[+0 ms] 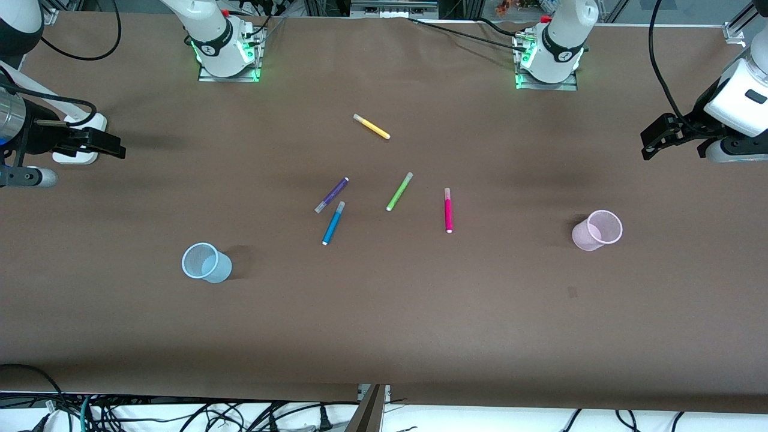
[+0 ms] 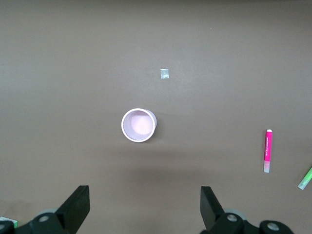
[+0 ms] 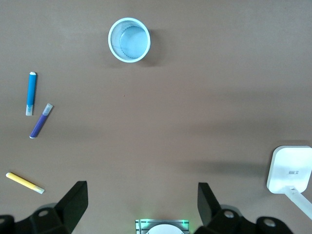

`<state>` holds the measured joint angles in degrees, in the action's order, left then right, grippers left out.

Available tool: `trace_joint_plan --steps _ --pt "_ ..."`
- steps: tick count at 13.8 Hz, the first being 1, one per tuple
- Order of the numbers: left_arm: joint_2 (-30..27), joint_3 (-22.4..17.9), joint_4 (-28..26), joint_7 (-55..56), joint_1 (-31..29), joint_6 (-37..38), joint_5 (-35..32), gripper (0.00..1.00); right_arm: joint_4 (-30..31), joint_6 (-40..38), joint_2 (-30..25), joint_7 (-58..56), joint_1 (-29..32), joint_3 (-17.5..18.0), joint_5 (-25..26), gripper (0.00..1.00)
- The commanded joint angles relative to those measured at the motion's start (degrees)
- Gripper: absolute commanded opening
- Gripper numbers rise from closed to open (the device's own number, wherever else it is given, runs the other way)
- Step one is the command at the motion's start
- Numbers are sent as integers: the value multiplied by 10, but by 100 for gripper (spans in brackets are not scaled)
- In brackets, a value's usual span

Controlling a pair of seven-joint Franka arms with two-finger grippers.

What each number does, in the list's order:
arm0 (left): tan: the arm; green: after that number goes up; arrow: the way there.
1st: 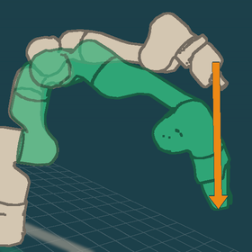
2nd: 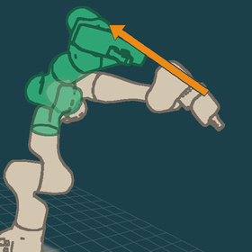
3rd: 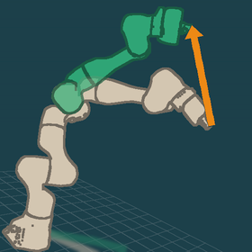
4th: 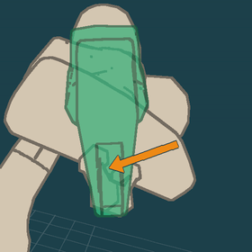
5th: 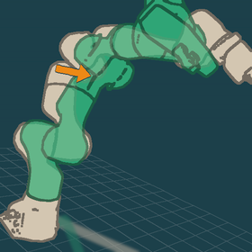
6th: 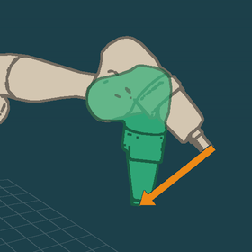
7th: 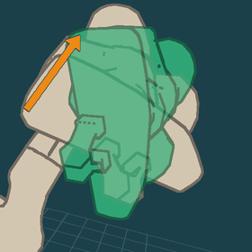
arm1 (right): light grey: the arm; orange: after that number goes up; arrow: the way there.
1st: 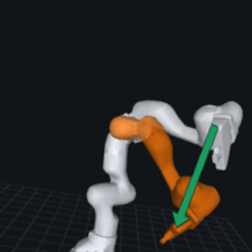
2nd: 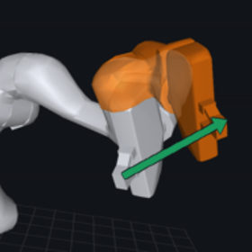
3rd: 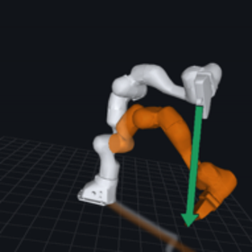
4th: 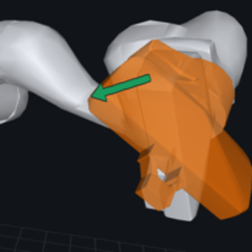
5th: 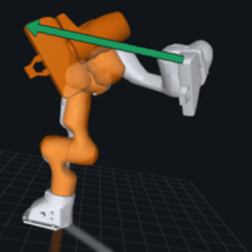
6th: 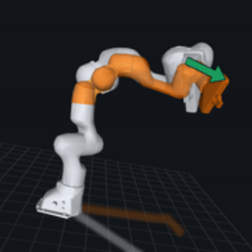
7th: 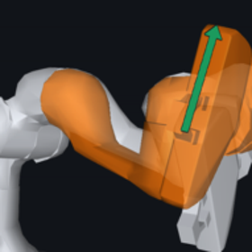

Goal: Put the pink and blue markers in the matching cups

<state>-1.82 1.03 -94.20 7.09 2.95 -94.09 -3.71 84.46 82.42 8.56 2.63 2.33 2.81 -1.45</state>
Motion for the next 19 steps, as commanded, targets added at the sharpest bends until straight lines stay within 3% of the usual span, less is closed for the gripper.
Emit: trace_joint_plan --steps 1,7,19 --pt "8 1 19 1 -1 15 7 100 -18 -3 8 -10 7 2 -2 99" --pt "8 1 19 1 -1 15 8 100 -25 -2 15 -12 21 -1 -36 99" --pt "8 2 19 1 0 15 8 100 -22 -4 22 -49 19 0 -26 99"
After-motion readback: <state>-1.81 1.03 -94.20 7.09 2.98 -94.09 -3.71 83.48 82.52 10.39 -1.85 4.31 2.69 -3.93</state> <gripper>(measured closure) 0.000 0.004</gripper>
